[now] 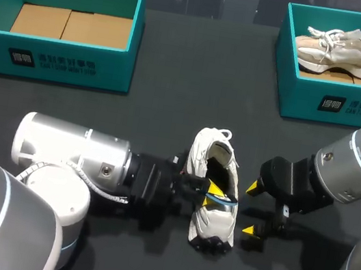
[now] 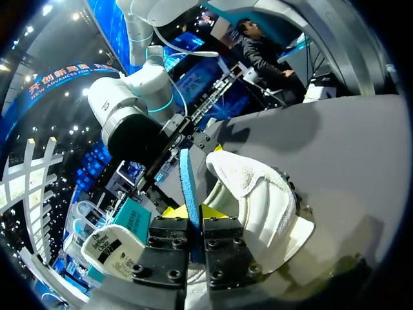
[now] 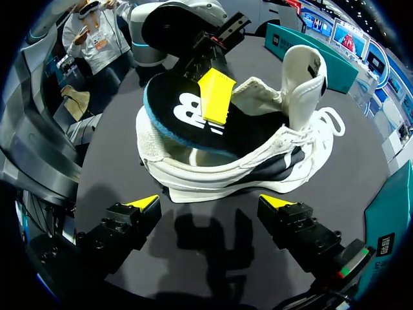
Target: Take the shoe out of the shoebox, open the shoe tongue, remove and reinsert the insole, then place the shoe into the shoebox
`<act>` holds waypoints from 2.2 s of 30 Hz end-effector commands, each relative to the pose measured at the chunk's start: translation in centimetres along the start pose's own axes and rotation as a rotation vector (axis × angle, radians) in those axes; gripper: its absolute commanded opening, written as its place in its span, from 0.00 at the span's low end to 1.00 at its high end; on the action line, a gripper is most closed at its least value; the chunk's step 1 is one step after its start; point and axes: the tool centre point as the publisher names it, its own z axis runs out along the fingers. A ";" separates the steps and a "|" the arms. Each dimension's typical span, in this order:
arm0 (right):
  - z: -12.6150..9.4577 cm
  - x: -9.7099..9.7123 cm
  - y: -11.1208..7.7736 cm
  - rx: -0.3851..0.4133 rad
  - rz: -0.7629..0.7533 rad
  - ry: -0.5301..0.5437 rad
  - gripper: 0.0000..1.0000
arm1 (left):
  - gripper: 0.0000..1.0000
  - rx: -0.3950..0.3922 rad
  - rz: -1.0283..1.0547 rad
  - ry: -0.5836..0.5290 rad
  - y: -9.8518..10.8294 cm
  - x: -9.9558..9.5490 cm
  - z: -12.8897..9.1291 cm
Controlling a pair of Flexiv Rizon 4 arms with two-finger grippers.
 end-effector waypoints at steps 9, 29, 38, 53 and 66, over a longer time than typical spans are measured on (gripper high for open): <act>0.1 0.1 0.1 0.003 0.001 -0.002 1.00 | 0.00 -0.028 0.040 -0.016 0.7 -0.2 0.2; 0.1 0.1 0.1 0.003 0.001 -0.002 1.00 | 0.00 0.051 0.002 0.038 -1.7 -0.4 0.1; 0.1 0.1 0.1 0.003 0.001 -0.002 1.00 | 0.00 -0.003 0.020 0.061 0.8 0.3 0.3; 0.1 0.1 0.1 0.003 0.001 -0.002 1.00 | 0.25 0.047 -0.049 0.137 -1.8 -0.4 -2.0; -0.7 -0.3 -0.1 0.002 -0.003 -0.003 1.00 | 0.30 -0.002 -0.093 0.315 -2.3 -0.9 -4.5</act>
